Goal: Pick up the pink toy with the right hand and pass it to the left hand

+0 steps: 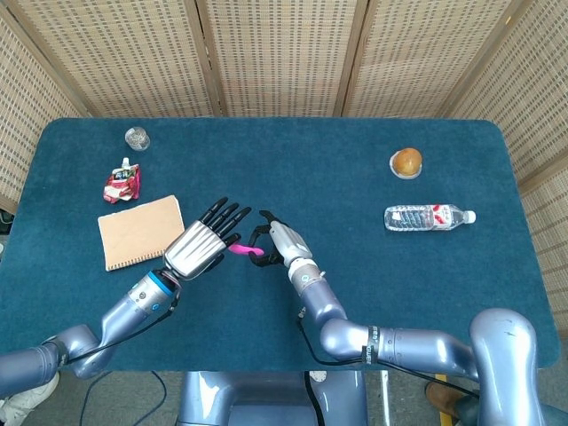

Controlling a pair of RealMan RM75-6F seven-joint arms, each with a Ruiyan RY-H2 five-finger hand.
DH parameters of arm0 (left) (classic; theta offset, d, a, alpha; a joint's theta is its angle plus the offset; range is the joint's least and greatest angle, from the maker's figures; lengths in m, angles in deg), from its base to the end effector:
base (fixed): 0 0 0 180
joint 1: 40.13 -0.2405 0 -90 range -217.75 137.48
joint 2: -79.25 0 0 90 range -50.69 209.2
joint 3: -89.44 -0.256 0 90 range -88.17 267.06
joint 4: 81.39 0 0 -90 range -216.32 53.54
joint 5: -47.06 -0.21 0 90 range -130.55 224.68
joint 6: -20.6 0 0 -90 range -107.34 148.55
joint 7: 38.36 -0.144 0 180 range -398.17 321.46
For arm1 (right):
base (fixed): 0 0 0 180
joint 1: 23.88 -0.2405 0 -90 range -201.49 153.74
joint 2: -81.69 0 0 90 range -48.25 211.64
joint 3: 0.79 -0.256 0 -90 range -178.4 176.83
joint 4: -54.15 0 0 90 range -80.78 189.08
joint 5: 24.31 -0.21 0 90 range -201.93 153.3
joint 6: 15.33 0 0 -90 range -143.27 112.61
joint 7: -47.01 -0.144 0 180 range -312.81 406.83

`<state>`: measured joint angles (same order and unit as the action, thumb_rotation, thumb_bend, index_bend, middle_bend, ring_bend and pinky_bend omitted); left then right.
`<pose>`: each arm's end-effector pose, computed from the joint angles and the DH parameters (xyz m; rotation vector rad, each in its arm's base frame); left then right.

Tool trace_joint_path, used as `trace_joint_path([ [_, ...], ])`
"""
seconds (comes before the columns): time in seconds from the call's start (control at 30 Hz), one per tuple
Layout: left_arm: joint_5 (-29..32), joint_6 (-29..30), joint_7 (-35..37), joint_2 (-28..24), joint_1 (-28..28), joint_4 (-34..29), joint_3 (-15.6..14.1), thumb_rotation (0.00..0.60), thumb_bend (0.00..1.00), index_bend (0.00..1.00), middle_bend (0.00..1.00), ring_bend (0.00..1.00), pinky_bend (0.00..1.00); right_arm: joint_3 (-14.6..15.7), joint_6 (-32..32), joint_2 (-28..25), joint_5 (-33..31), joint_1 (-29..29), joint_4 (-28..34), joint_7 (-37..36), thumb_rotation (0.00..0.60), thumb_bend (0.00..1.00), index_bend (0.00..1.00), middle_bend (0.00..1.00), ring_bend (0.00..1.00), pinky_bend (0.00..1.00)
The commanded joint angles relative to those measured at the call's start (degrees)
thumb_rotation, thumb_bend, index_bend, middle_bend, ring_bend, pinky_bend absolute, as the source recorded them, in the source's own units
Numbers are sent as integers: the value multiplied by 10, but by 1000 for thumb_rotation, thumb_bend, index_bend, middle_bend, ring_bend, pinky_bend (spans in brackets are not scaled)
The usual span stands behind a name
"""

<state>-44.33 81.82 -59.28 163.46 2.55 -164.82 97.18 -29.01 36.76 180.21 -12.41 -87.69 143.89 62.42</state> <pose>-0.1174 0.3292 0.0122 -2.0691 -0.3153 -1.0594 0.0005 -0.3649 -0.0628 1.4669 -1.9265 1.0764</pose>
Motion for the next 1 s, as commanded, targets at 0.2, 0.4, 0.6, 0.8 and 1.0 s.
trace_joint_path([
  [0.2,0,6,-5,29,10,21,0,600,362,436,0,0,0,3,-8,0,5,3,-4,-12,600,581,655,113,0,0],
  [0.4,7,2,-13,42,16,27,1,600,365,444,0,0,0,5,-13,-2,7,4,-6,-18,600,582,656,113,0,0],
  [0.6,17,0,-27,51,19,32,2,600,364,452,0,0,0,7,-17,-4,10,6,-5,-26,600,582,656,114,0,0],
  [0.8,21,-2,-29,58,23,36,-1,600,366,478,0,0,0,11,-19,-5,13,7,-5,-30,600,582,657,114,0,0],
  [1.0,20,4,-31,64,25,42,-2,600,366,509,0,0,0,13,-20,-5,13,7,-7,-34,600,582,659,115,0,0],
])
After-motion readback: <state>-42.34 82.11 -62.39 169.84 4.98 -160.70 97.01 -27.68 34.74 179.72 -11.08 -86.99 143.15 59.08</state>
